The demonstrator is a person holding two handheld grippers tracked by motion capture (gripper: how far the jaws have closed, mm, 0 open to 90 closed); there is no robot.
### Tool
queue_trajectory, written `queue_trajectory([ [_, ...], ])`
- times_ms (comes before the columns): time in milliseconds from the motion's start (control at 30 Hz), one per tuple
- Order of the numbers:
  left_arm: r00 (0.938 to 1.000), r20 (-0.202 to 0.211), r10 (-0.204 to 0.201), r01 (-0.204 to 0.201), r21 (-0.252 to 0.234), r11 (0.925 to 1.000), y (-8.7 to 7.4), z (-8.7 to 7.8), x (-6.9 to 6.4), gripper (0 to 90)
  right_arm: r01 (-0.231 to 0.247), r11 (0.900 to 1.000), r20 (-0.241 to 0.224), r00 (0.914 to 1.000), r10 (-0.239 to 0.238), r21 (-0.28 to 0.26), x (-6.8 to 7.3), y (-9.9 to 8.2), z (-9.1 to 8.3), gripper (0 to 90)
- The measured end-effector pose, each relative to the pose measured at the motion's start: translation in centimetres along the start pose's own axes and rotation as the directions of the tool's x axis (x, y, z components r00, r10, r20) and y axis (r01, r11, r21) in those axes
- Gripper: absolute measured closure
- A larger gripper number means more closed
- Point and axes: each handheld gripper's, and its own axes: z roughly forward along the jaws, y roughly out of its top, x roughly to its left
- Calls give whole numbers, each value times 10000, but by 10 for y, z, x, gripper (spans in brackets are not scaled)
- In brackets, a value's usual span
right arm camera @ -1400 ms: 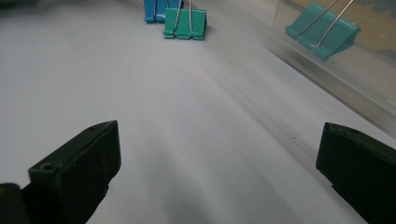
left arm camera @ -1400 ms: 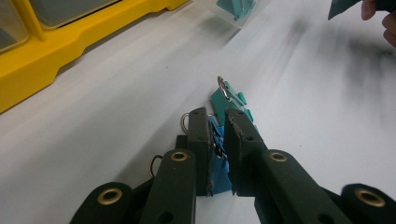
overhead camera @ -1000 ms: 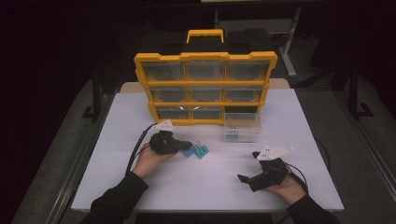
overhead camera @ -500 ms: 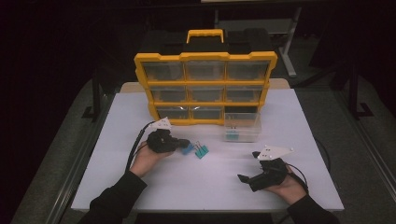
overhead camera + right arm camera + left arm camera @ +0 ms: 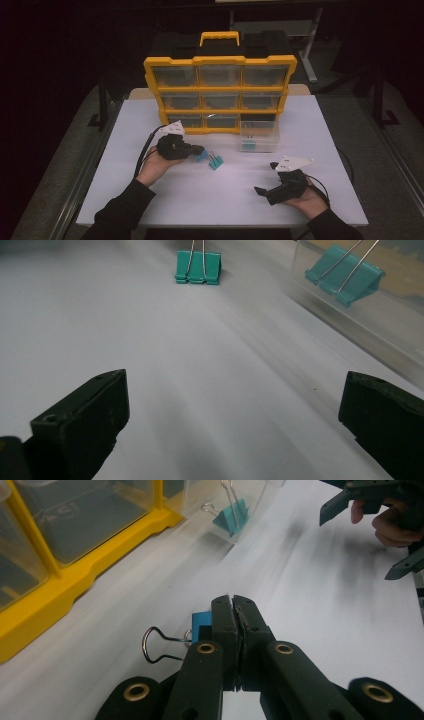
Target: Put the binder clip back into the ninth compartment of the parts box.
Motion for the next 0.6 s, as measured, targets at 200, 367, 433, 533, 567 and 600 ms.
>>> queue_trajectory([
  [200,9995,233,194,-194,0,9998,12,1,-2,885,-76,9999,18,10000,76,-70,0,-1,-1,0],
  [367,9990,262,355,-356,20,9994,21,2,-2,885,-83,9999,41,10000,84,-139,0,-2,-1,0],
  [433,9988,281,396,-397,1,9992,24,2,-2,886,-75,9999,38,10000,76,-130,0,-2,-1,0],
  [533,9985,254,489,-489,-38,9988,29,2,-3,887,-78,9999,32,10000,78,-136,0,-1,-1,0],
  [567,9983,230,535,-534,-43,9986,31,2,-3,887,-77,9999,26,10000,78,-133,0,-1,-1,0],
  [600,9982,227,547,-546,-79,9985,33,2,-4,887,-73,9999,34,10000,73,-130,0,-1,-1,0],
])
